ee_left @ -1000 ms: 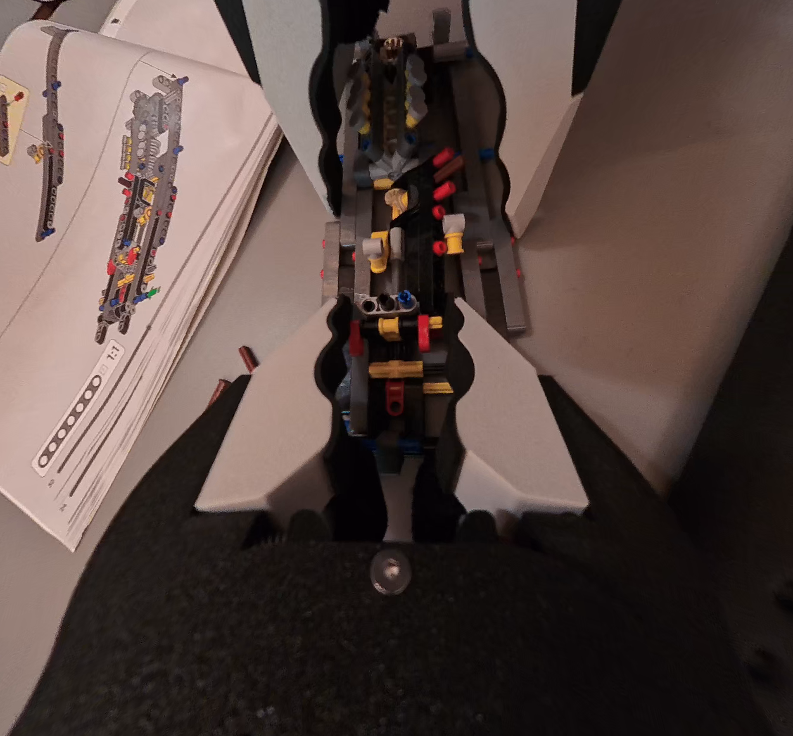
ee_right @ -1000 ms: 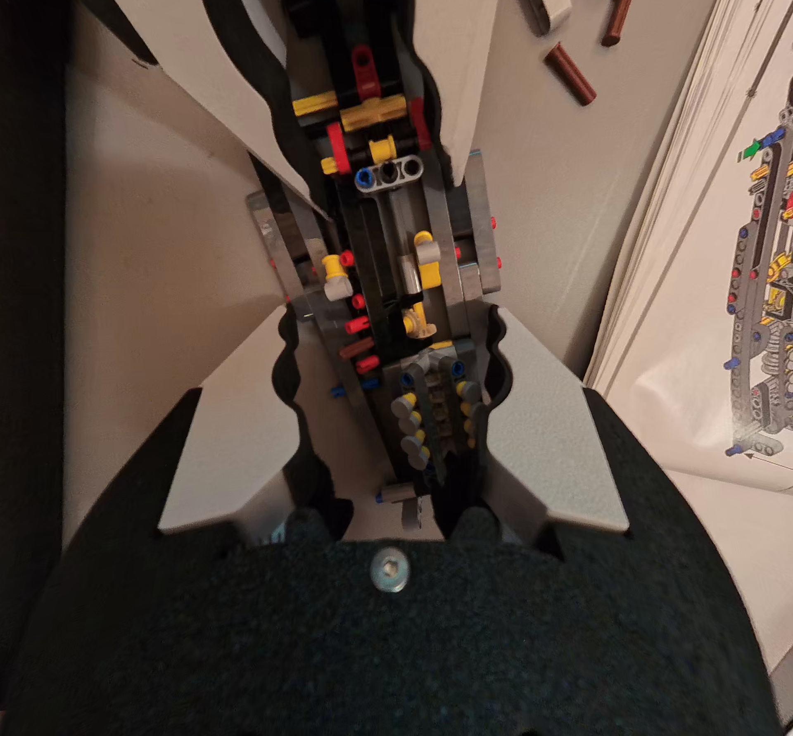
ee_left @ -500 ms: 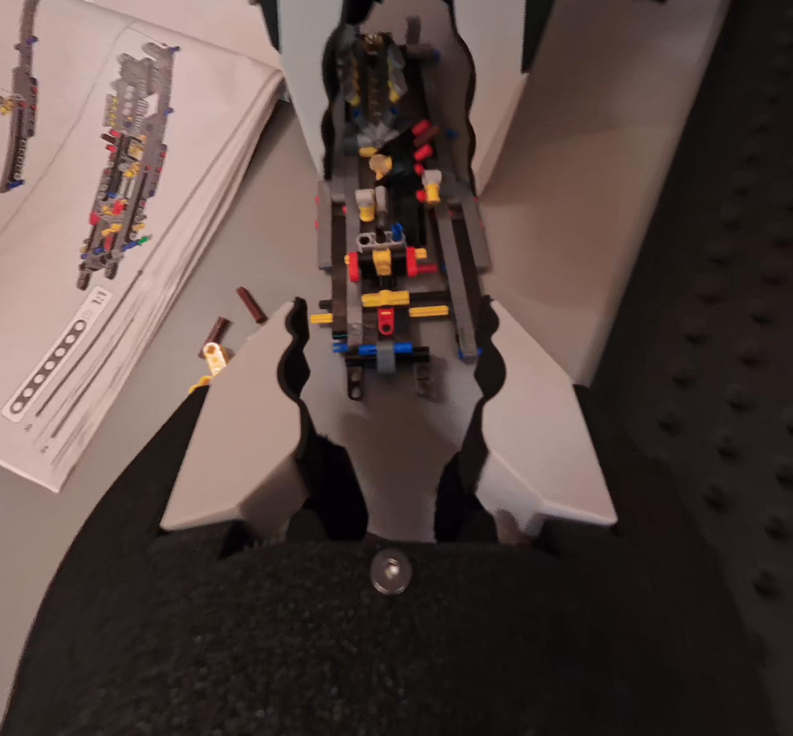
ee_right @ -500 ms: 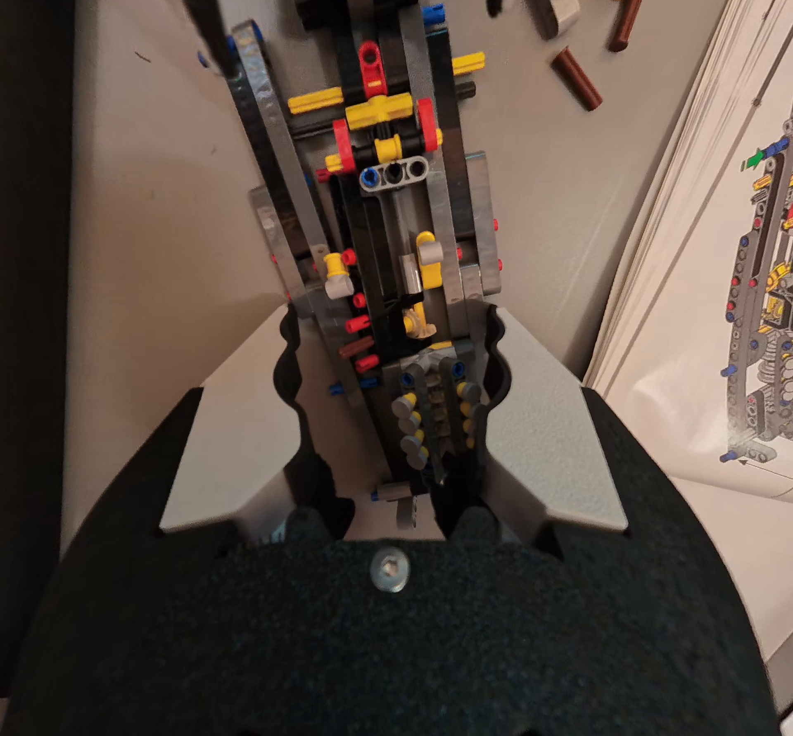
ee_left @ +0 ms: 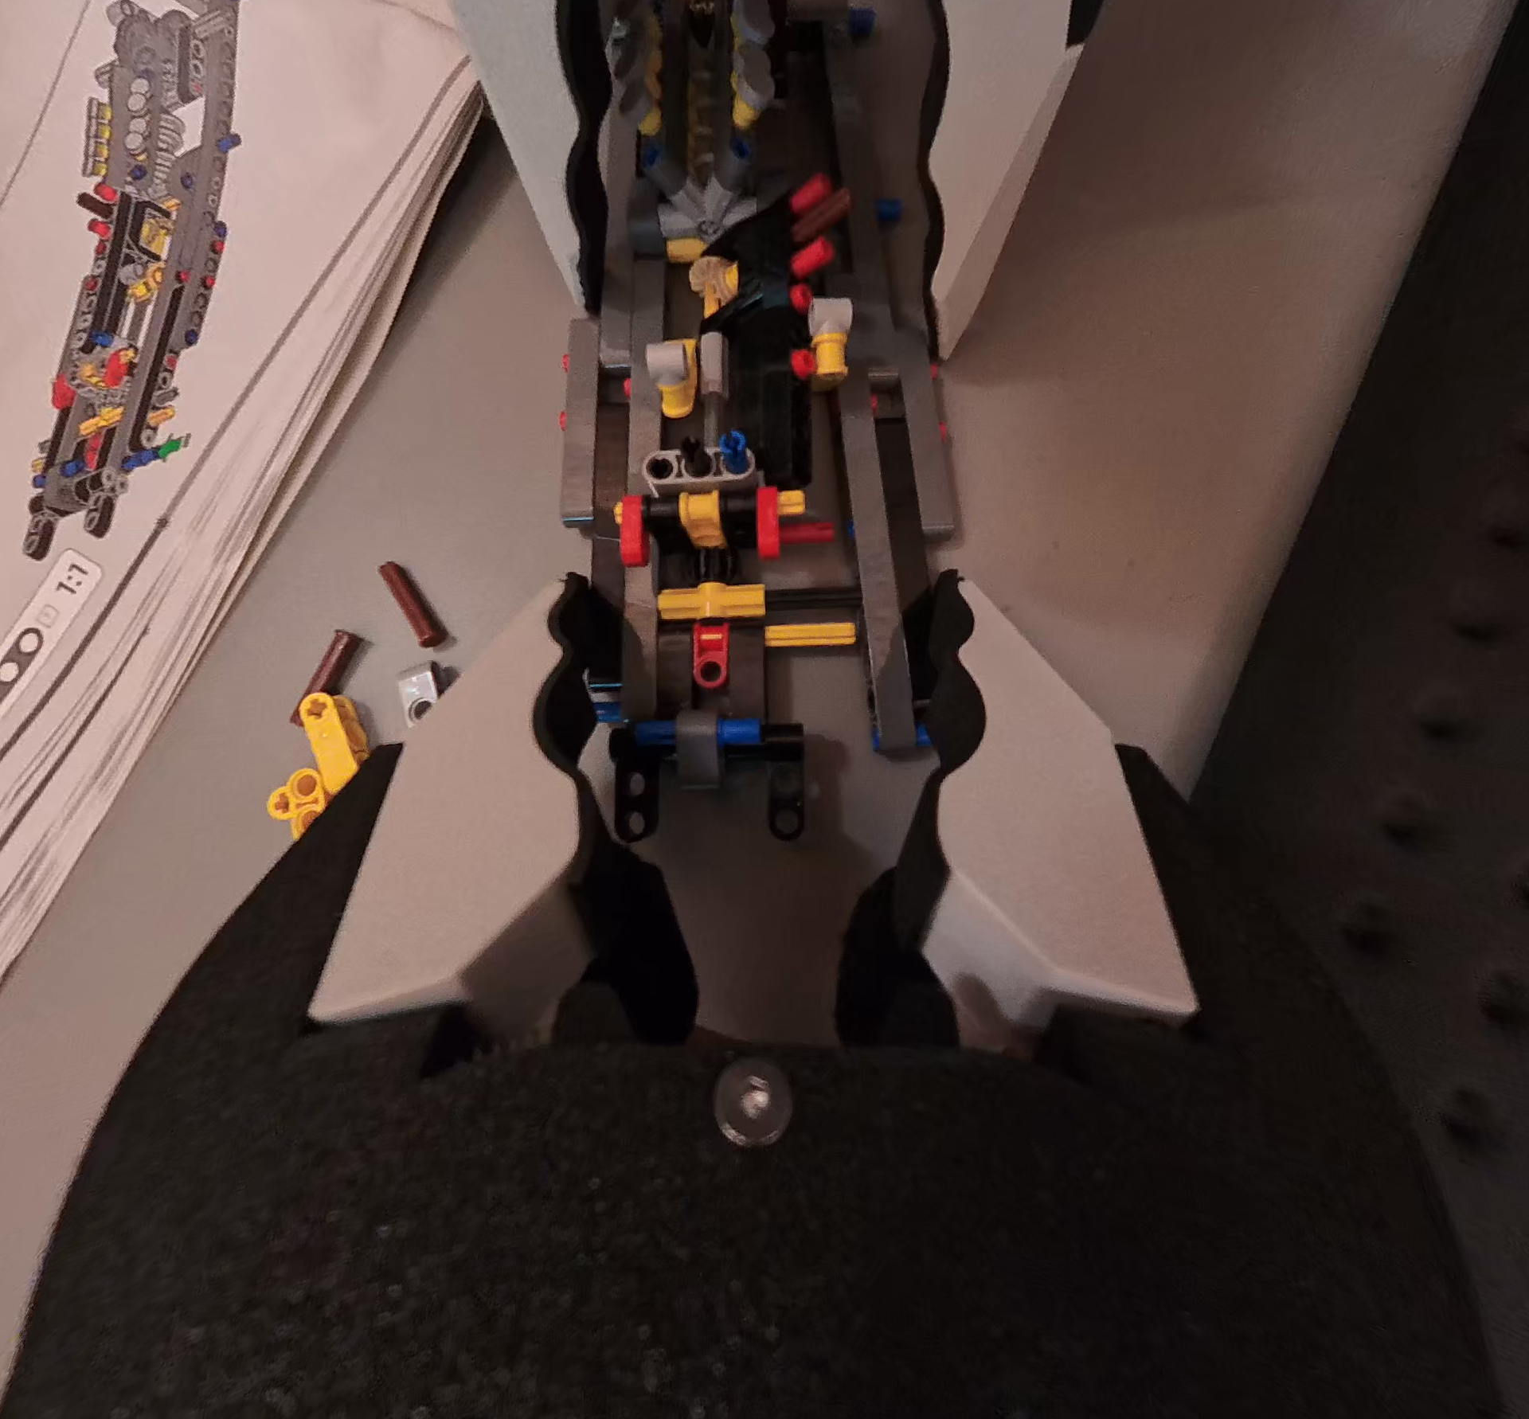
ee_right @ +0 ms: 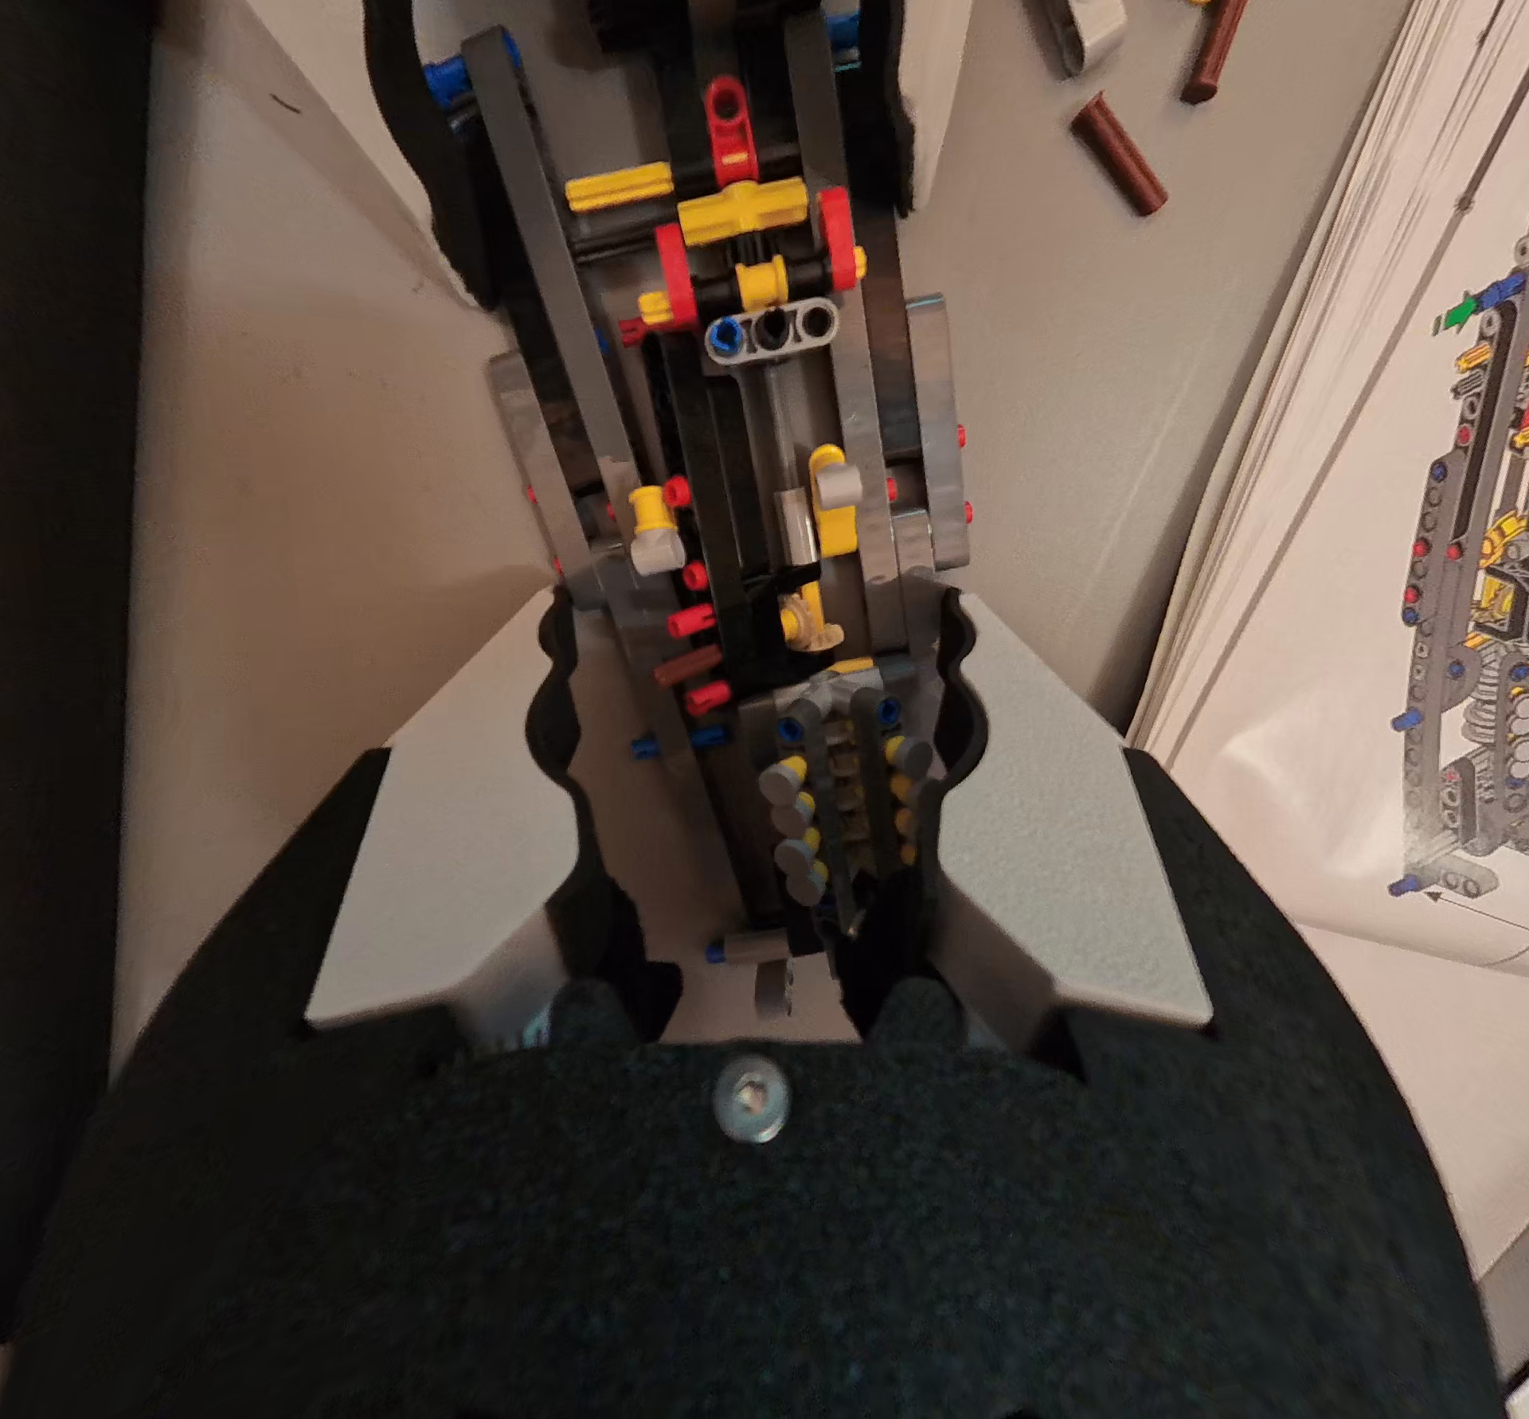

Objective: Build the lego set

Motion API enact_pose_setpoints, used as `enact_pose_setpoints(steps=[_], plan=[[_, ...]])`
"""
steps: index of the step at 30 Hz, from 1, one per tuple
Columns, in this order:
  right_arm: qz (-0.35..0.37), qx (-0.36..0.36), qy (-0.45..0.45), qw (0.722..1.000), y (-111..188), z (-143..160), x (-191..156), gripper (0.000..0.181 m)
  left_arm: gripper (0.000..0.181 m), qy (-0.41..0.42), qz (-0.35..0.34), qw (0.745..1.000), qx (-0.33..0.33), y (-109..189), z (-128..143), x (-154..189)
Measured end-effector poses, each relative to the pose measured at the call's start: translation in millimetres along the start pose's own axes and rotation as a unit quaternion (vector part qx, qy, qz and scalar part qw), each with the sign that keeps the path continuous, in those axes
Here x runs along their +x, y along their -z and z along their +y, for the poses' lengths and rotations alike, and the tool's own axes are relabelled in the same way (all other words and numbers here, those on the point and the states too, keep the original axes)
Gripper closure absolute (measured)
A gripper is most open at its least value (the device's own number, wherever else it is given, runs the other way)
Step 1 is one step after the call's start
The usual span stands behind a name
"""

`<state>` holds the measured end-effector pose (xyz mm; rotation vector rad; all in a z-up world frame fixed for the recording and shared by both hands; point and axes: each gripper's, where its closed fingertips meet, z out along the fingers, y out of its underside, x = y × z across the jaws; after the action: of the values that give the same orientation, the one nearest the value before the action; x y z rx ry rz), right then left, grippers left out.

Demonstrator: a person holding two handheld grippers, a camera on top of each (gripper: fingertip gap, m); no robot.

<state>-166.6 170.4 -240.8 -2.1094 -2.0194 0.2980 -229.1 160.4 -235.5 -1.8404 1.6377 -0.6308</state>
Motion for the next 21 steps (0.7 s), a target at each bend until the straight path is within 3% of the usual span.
enact_pose_setpoints(steps=[7,12,17,21], plan=[[0.005,-0.007,-0.015,1.0,5,5,-2,0.09,0.102,0.005,0.005,1.0,0.003,0,0,0],[0.082,0.076,-0.065,0.992,42,-6,-1,0.096,0.102,-0.002,-0.004,1.0,0.007,0,0,1],[0.141,0.229,-0.217,0.939,63,-20,-21,0.124,0.102,-0.005,-0.004,1.0,0.014,0,0,1],[0.22,0.266,-0.3,0.889,48,-7,-29,0.141,0.102,-0.005,-0.004,1.0,0.015,0,0,1]])
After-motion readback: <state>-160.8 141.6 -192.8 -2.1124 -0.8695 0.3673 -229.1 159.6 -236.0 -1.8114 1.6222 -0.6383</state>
